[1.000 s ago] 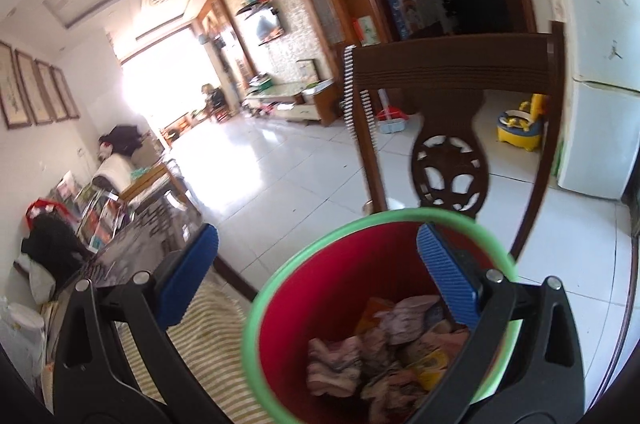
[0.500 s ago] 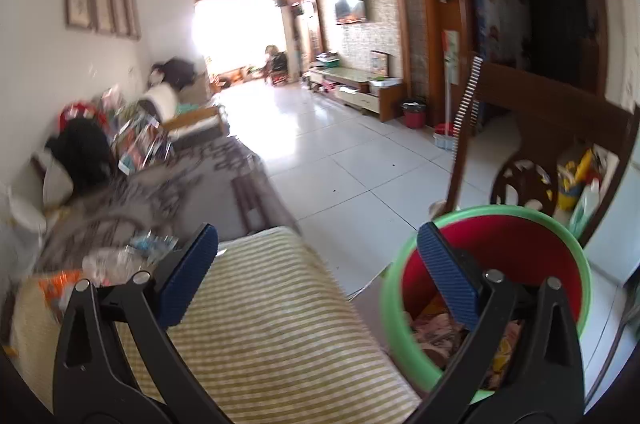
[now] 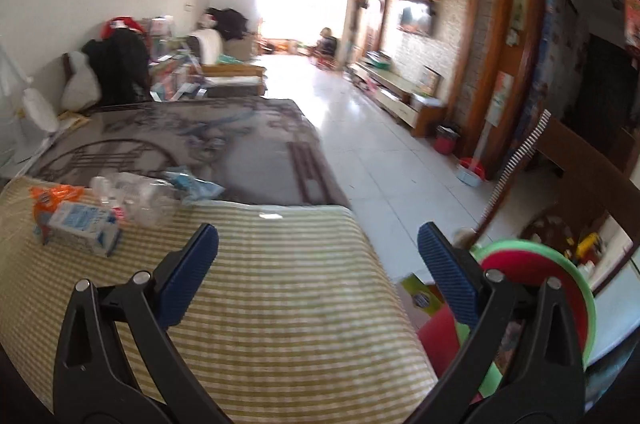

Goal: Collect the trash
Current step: 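Return both tools to the table and grasp the white milk carton with the right tool, then grasp the orange snack bag with the left tool while the right tool regrasps the milk carton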

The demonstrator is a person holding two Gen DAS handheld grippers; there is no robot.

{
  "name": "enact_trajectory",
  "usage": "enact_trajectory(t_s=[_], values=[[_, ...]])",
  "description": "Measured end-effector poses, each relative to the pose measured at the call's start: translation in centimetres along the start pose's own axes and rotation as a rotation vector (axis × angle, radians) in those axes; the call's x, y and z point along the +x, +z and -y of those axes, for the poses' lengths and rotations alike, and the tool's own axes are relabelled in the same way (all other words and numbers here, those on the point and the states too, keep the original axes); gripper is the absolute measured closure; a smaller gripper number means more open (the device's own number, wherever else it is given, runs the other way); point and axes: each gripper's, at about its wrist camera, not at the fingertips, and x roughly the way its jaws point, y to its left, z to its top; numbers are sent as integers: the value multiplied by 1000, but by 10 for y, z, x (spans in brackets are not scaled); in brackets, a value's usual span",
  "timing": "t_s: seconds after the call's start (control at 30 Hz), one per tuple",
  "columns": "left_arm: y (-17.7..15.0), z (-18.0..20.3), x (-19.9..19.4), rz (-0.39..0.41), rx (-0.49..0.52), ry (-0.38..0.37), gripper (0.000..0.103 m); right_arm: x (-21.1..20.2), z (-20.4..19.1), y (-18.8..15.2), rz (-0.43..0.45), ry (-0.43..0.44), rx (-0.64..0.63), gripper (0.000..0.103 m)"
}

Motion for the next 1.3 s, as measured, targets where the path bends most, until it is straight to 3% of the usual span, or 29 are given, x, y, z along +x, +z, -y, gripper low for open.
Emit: enact_trajectory(t_s=[0.07,0.1,0.2,0.27,0.37,0.47,0.63,0.77,0.87,0.9,0.93,1.1,1.2,1.3], values=[[17,-45,13,67,-21,149,8,1,-25,6,-9,106,-93,5],[30,-76,21,106,-17,276,8,5,-43,9,-35,183,-154,5],[54,-153,37,166,17,547,8,21,-84,18,-98,382,-244,5],[58,-200,40,172,-57,614,10,44,-123,29,-212,583,-295,5],[62,-265,43,123,-205,667,12,73,-174,42,-301,696,-412,5],[66,-282,38,159,-251,692,12,107,-233,49,-447,763,-594,5],[70,-290,38,169,-284,670,12,135,-305,24,-534,682,-937,5],[72,-298,40,155,-312,674,12,154,-325,6,-651,673,-1009,5],[72,-306,37,162,-335,672,12,154,-323,8,-651,696,-976,18],[72,-307,36,165,-338,674,12,153,-321,11,-647,698,-959,34],[72,-308,36,168,-341,676,12,151,-316,13,-657,705,-929,40],[70,-311,38,157,-355,675,12,119,-282,5,-662,781,-828,44],[70,-313,40,157,-354,688,12,85,-248,-6,-652,840,-706,45],[68,-315,46,152,-352,707,12,48,-205,-23,-624,887,-506,45]])
